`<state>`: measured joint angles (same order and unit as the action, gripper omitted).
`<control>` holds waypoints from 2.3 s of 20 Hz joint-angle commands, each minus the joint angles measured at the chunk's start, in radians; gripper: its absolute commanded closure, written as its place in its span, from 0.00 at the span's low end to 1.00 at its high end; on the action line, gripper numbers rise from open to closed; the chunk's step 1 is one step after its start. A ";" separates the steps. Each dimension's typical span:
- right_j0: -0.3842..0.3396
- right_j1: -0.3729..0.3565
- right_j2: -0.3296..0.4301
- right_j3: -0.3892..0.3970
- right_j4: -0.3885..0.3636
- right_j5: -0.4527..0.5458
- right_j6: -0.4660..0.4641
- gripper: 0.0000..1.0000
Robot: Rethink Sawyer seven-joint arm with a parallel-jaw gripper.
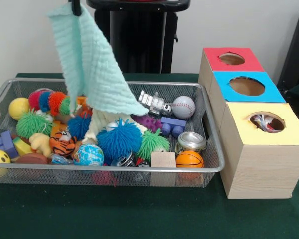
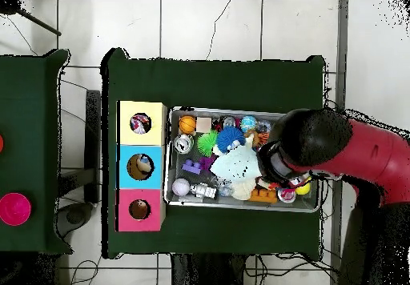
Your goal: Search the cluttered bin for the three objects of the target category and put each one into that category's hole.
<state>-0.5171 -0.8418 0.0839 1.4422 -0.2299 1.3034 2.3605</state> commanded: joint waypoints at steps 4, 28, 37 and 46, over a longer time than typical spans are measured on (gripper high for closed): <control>-0.061 0.050 0.103 0.160 -0.083 -0.183 -0.282 1.00; -0.091 0.034 0.165 0.243 -0.104 -0.275 -0.231 0.00; -0.076 0.044 0.169 0.246 -0.105 -0.276 -0.189 0.00; -0.036 0.109 0.171 0.291 -0.121 -0.329 -0.144 0.00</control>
<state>-0.5772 -0.8083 0.1752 1.6358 -0.2890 1.0574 2.3603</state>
